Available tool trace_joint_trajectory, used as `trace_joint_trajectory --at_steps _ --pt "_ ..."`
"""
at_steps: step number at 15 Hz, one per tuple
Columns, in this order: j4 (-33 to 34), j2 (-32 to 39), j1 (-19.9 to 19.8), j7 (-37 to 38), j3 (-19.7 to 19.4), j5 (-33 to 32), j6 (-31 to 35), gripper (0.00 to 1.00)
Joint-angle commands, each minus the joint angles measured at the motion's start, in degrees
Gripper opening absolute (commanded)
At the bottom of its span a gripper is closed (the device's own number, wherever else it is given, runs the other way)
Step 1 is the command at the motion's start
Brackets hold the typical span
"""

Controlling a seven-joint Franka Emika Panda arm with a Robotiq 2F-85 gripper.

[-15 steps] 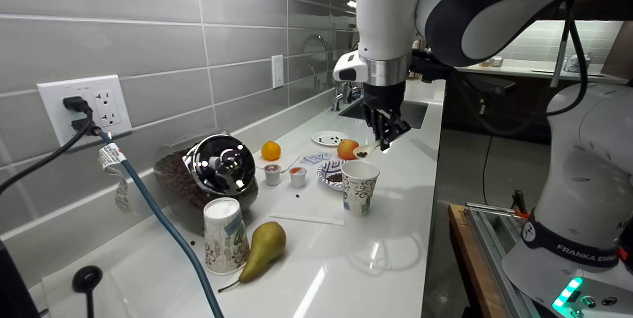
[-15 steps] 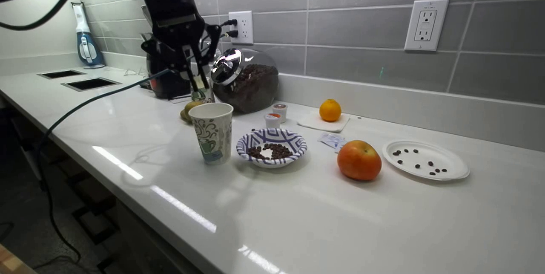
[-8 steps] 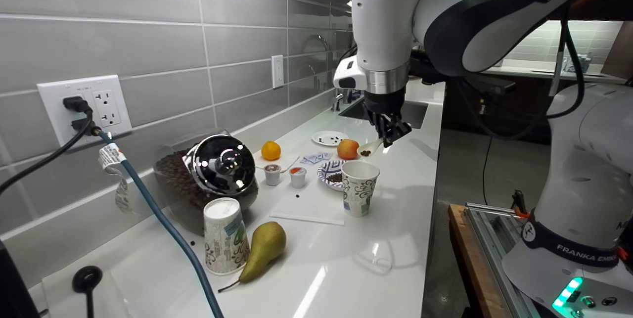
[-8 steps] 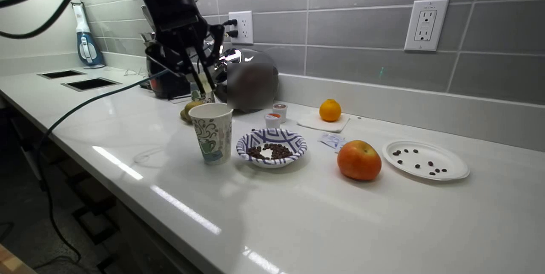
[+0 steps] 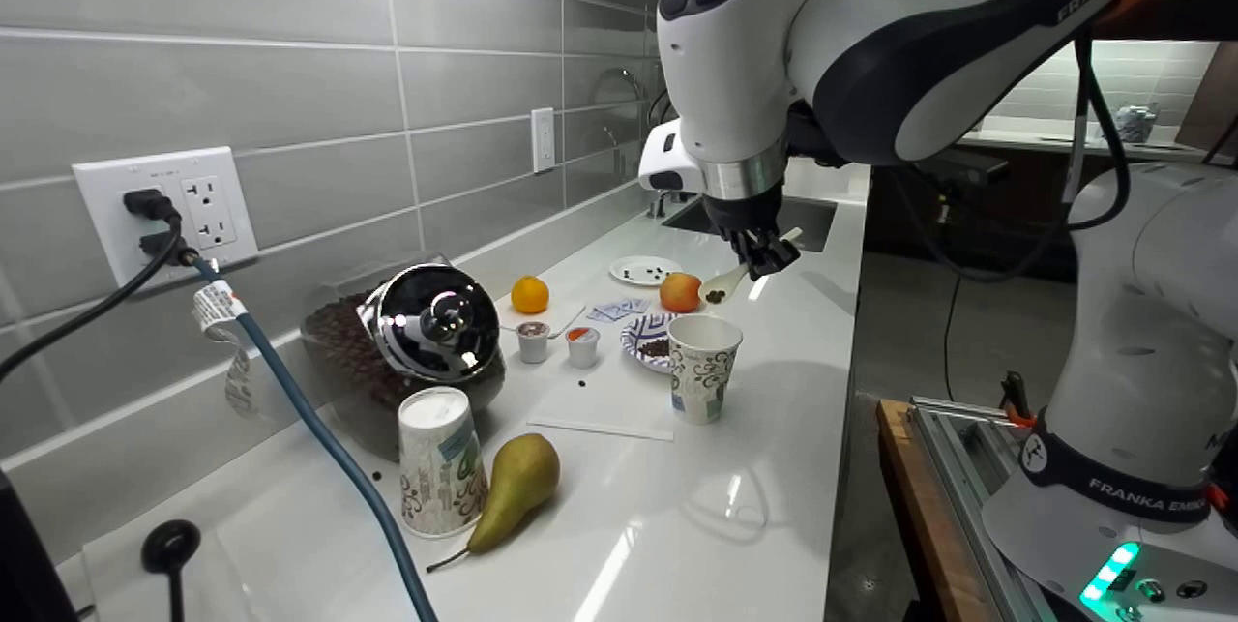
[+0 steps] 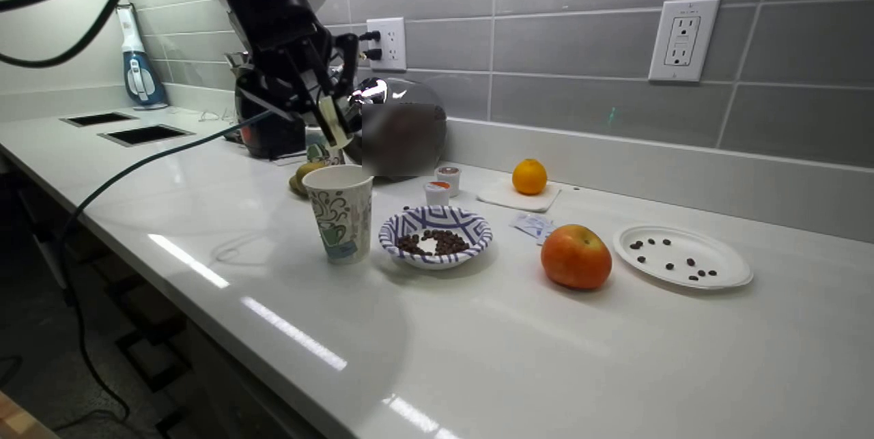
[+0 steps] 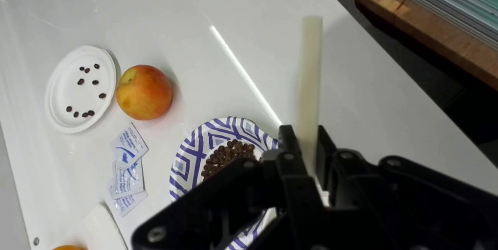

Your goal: Pick up the spoon, scoop some content out the bowl, put the content into the cup and place the spoon down to the right of the bowl

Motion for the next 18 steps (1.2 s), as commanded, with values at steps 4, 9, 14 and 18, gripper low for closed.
trace_joint_trajectory --at_steps 4,9,14,18 --pt "5.41 6.90 2.14 4.28 2.60 -4.75 -7.98 0.04" --pt "8.70 12.00 3.99 7.61 4.26 -6.00 -14.18 0.04" --pt "11.82 16.81 5.62 11.06 5.37 -8.06 -20.78 0.04" --pt "14.27 20.57 6.71 14.03 5.93 -10.97 -25.88 0.04"
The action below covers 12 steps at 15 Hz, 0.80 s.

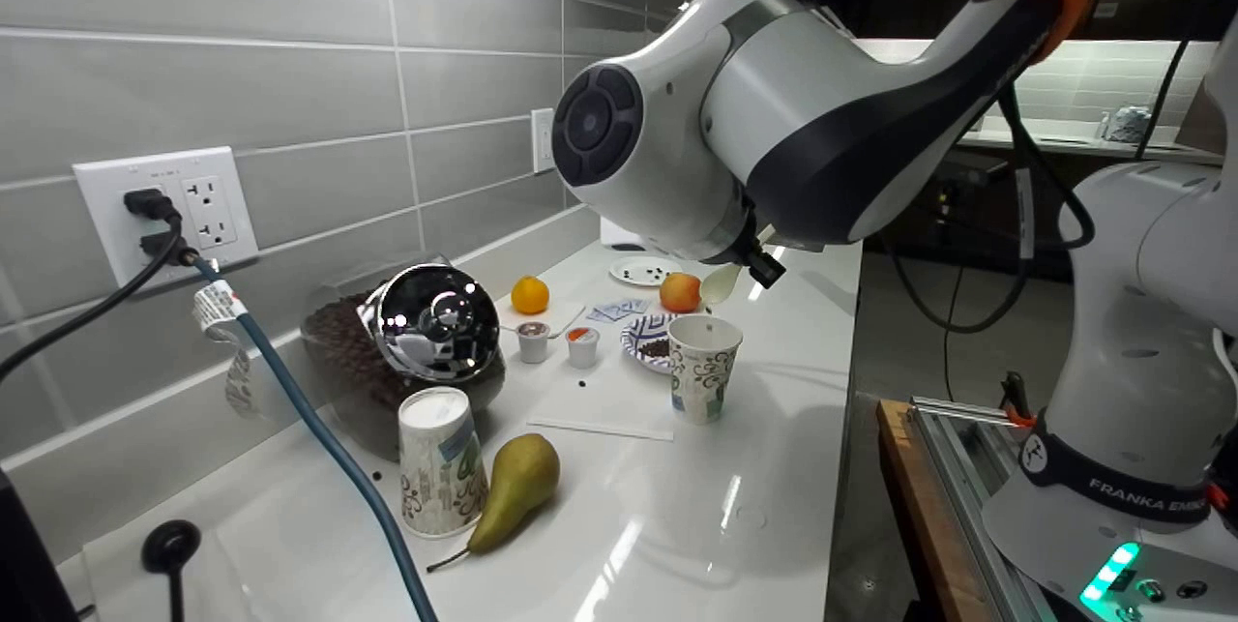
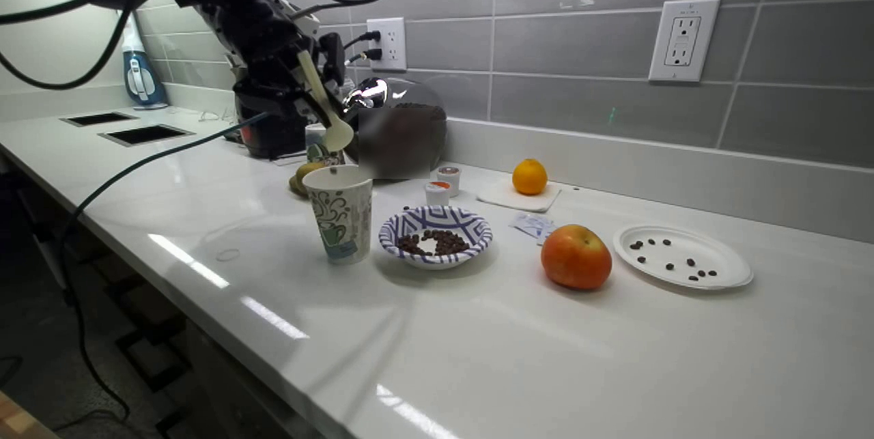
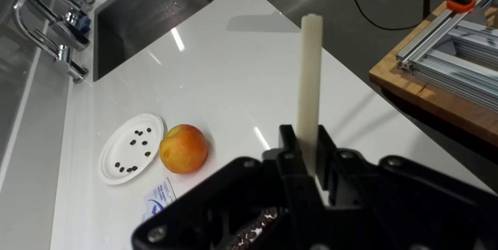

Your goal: Pick up the spoon, scoop some content out the bowl, put the content into the cup and place the spoon down to the right of the bowl

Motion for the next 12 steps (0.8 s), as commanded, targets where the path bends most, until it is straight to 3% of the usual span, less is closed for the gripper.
trace_joint_trajectory --at_steps 1,10,12 --pt "3.79 4.96 1.30 3.71 0.62 -3.62 -5.84 0.04" --pt "7.48 9.01 3.04 5.63 1.03 -6.25 -10.04 0.04" --pt "7.39 8.21 3.05 0.75 1.32 -3.68 -7.62 0.04"
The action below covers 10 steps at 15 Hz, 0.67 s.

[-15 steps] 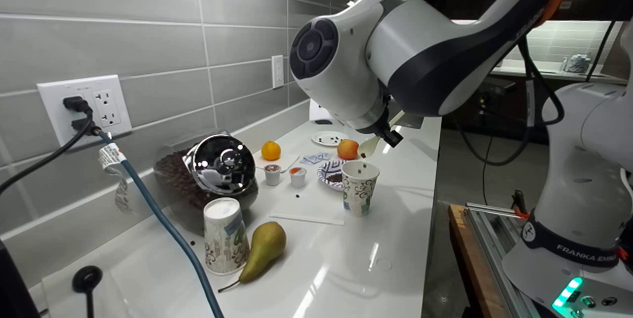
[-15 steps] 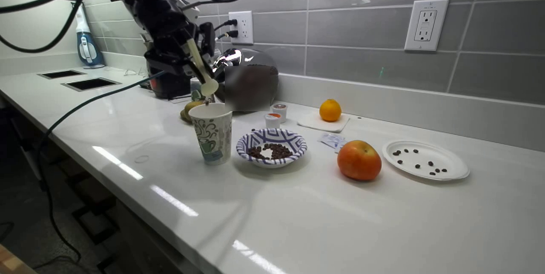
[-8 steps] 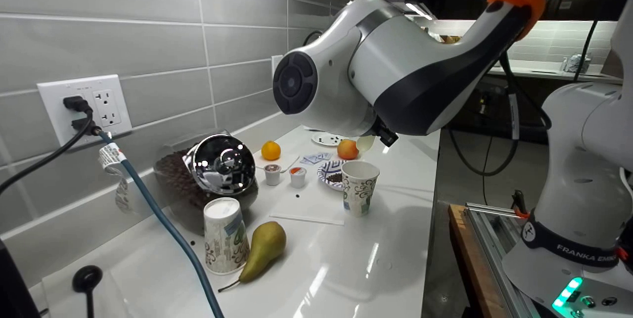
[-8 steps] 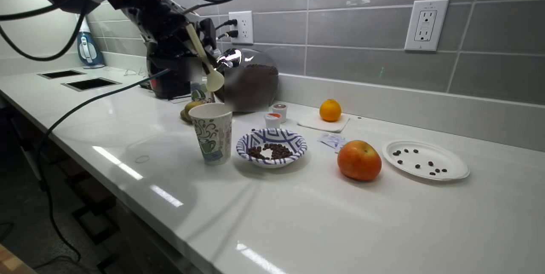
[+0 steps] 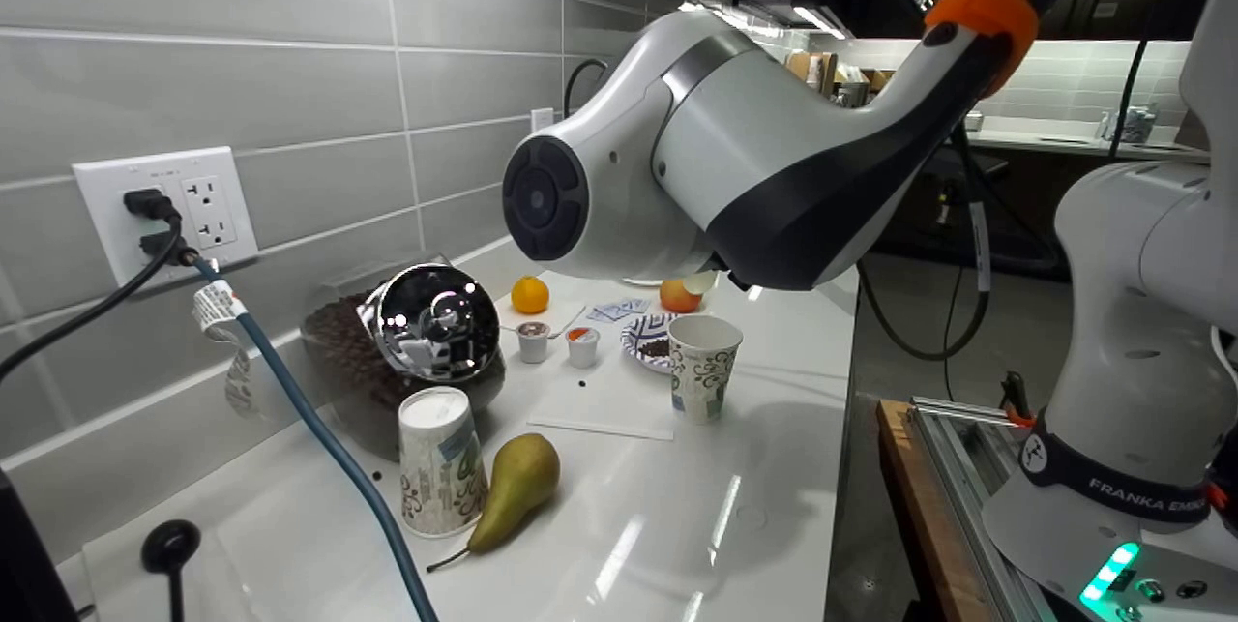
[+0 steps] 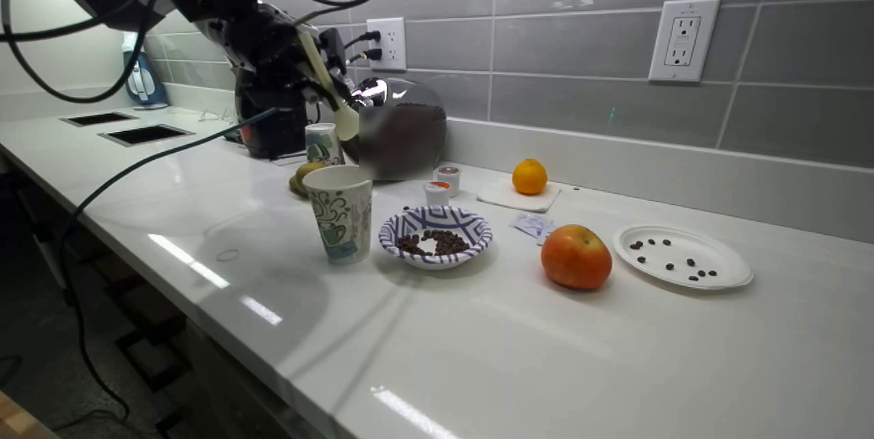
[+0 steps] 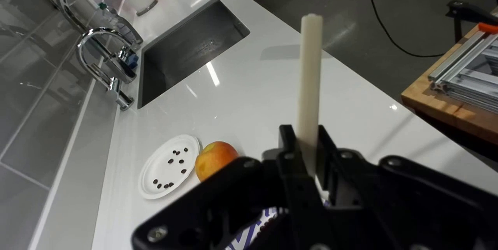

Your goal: Pick up the spoon, scoop some content out the bowl, put the content into the cup and place the spoon down to the right of the bowl

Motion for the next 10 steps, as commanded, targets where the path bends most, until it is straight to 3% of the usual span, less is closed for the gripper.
trace_joint_trajectory --at_steps 1,3,4,10 --pt "2.13 1.29 0.43 -0.58 0.42 -0.58 -0.79 0.04" --pt "1.42 -0.14 0.28 -6.76 0.71 2.16 2.18 0.04" --pt "2.35 1.16 0.22 -2.80 0.31 0.31 0.04 0.04" --pt "1.19 -1.25 -1.19 -8.30 -0.61 4.19 4.72 0.04"
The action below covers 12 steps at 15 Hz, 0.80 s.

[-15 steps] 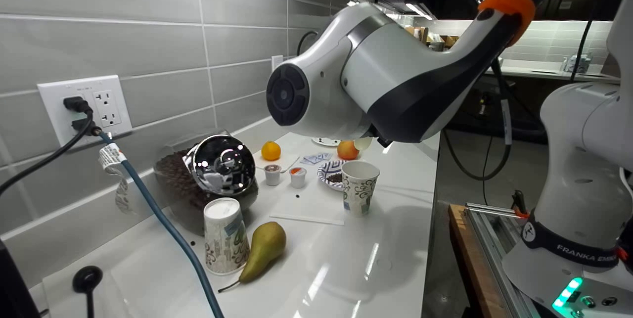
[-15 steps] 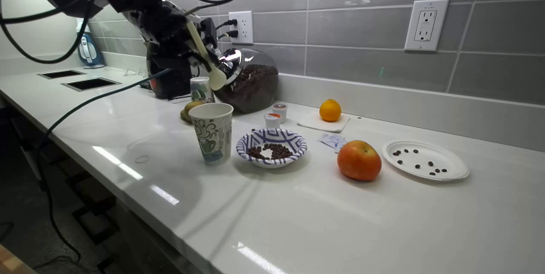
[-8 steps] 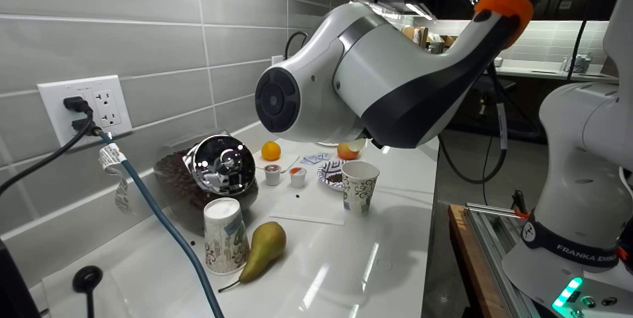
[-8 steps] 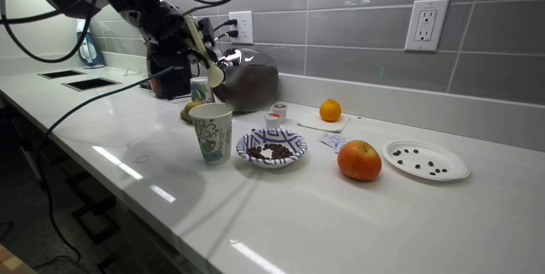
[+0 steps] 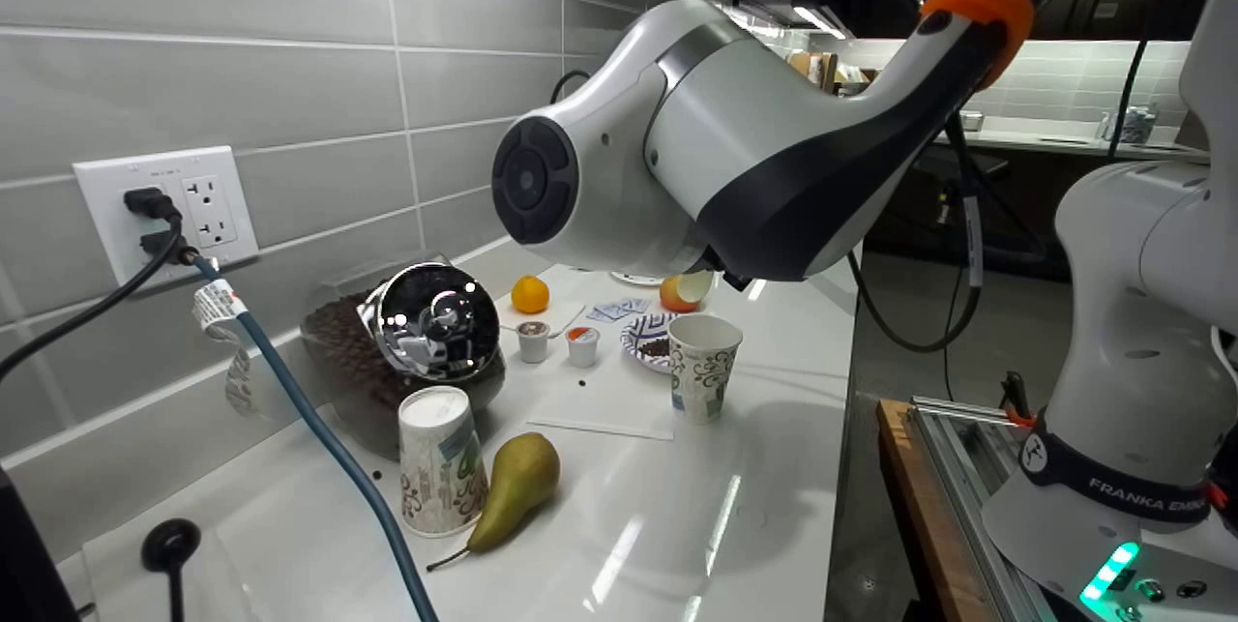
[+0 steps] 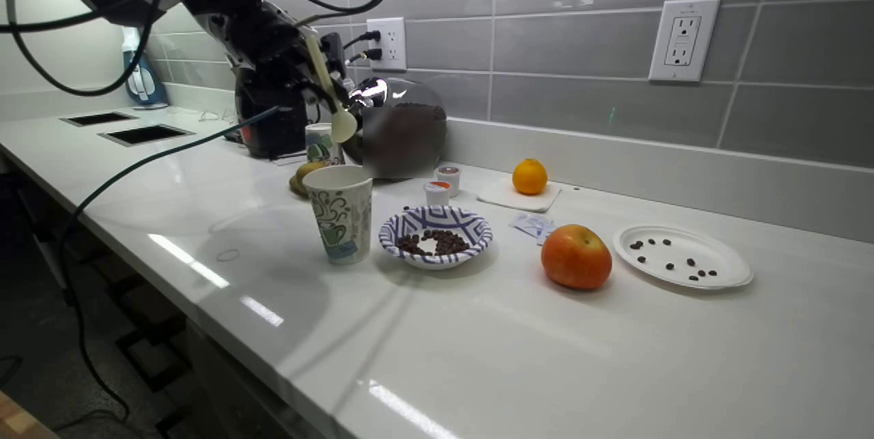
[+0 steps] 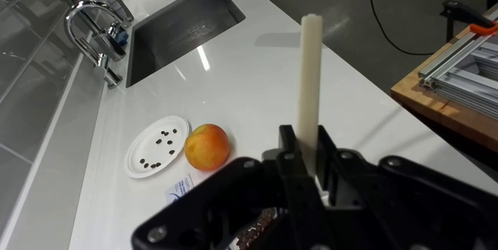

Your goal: Pick up the spoon, scoop some content out the bowl, put the content into the cup and place the spoon down to the right of the bowl

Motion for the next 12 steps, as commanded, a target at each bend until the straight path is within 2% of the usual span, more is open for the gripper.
trace_joint_trajectory --at_steps 1,6,12 --pt "-0.40 -2.78 -1.54 -5.20 -1.01 4.40 5.08 0.04" --pt "-3.80 -10.59 -4.44 -12.05 -4.63 12.08 14.93 0.04" --pt "-7.69 -18.67 -8.06 -16.30 -12.03 20.26 25.41 0.04"
